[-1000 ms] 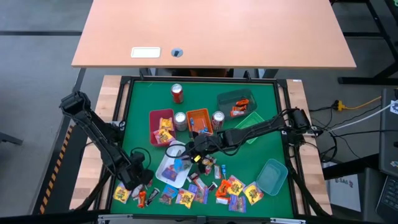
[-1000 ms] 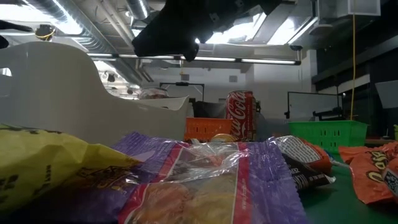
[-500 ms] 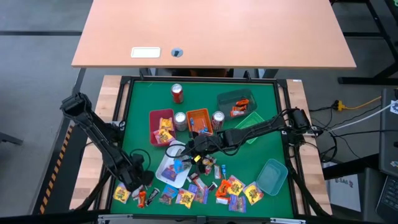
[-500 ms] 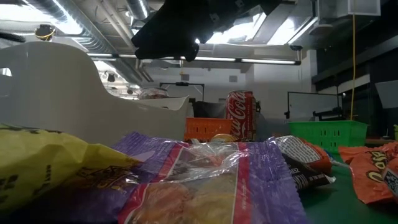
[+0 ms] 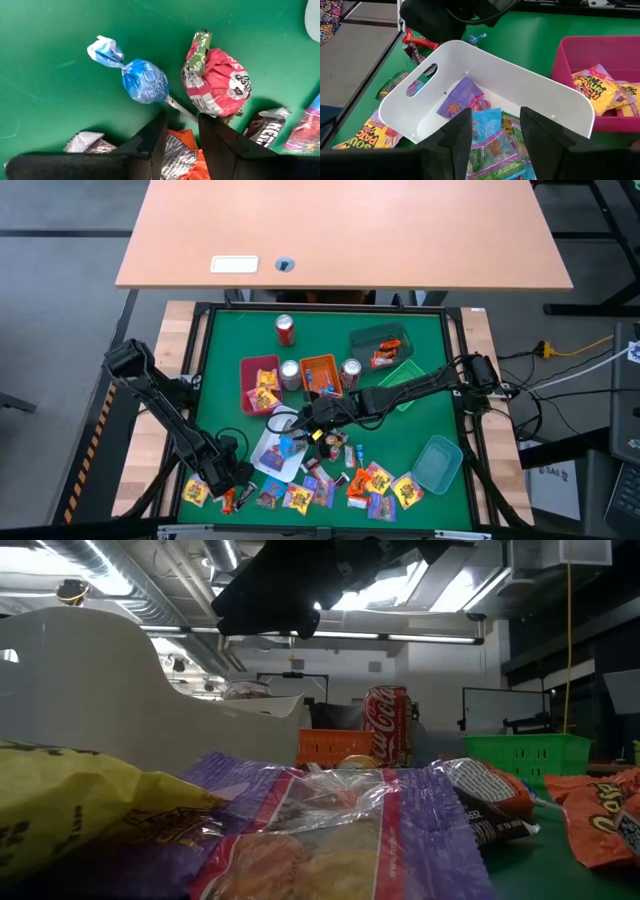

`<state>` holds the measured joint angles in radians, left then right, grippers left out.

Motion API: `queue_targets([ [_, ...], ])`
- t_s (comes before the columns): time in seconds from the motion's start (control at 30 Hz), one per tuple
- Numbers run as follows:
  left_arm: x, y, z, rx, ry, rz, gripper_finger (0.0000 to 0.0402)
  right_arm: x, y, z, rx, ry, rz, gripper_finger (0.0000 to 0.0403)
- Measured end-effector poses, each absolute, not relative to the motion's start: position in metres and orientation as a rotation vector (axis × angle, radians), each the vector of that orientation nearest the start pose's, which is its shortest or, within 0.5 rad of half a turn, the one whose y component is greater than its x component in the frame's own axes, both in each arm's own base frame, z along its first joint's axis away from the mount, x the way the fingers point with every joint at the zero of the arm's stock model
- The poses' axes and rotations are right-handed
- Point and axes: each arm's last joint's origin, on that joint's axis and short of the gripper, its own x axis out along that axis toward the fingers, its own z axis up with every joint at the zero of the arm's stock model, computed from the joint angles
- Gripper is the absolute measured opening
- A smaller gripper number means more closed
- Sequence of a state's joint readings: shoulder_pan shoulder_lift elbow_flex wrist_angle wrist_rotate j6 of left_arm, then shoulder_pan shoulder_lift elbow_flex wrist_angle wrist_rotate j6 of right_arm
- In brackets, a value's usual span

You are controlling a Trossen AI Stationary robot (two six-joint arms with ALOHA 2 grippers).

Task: Sort candy
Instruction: Put the blue lollipop into the orange bin

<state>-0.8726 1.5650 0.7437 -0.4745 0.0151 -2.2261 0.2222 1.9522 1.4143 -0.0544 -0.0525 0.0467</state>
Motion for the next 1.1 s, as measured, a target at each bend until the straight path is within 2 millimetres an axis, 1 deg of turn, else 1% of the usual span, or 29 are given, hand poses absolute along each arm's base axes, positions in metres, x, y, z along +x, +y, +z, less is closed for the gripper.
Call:
queue_targets([
  [0.17,0.163,-0.194,0.135,-1.261,1.304,0.834,0.0095,0.428,0.098,0.221,-0.005,0.598,0.253,0.0166],
  [0.47,0.159,-0.188,0.134,-1.205,1.268,0.916,0.0043,0.428,0.098,0.221,-0.005,0.597,0.253,0.0166],
  [0.67,0.157,-0.186,0.133,-1.181,1.260,0.939,0.0006,0.428,0.098,0.221,-0.005,0.597,0.253,0.0166],
  [1.1,0.158,-0.186,0.133,-1.162,1.261,0.913,0.0000,0.428,0.098,0.222,-0.005,0.596,0.253,0.0166],
])
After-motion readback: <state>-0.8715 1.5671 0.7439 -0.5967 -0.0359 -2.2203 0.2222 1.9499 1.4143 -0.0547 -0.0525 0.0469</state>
